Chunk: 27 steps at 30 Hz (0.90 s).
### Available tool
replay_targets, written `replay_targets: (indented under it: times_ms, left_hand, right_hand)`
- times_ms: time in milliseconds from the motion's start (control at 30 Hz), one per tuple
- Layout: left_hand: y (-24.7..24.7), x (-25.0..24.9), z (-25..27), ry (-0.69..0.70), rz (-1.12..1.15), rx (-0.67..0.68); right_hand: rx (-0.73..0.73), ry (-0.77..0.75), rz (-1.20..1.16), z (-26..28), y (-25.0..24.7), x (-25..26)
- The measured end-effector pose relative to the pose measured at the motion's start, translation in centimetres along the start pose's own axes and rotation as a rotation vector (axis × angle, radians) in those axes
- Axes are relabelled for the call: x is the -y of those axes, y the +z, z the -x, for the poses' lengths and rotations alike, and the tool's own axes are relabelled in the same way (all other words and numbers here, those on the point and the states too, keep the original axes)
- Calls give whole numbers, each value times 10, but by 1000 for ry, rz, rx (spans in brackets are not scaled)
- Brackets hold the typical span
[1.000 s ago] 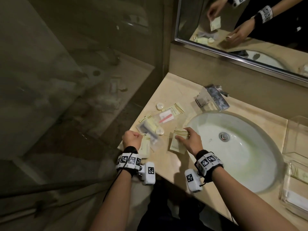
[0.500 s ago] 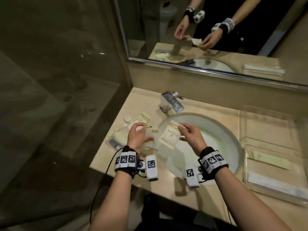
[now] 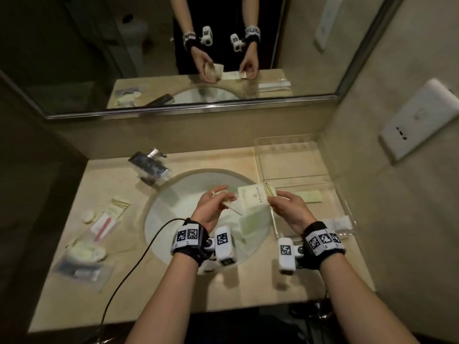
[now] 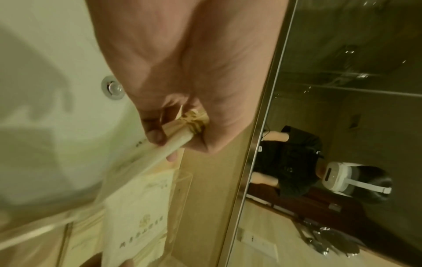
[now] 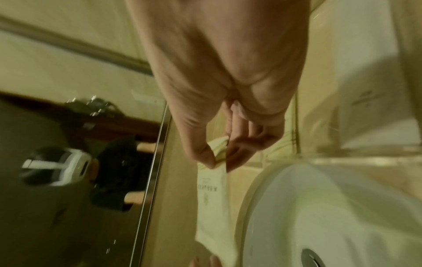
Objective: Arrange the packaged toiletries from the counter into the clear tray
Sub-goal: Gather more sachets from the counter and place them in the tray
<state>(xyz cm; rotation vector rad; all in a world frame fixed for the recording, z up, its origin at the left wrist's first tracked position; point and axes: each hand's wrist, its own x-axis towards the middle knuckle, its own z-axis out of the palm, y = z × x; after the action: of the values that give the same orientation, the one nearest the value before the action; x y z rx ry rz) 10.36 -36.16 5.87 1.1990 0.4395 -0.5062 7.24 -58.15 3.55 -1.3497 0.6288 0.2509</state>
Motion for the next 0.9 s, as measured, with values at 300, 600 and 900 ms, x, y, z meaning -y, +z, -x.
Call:
replay_targets:
  times_ms: [300,600,900]
  left_hand:
    - [56,49,-20,-6,-106,18]
    - [55,72,-27,8,-178,-183]
    - [58,73,-30,44,-145,-205]
  right_hand:
    - [-217,-28,119,-25,-82,-13]
    - [-42,31,730,-45,-90,-8]
    - [-123,-2,772,-53,-90,-16]
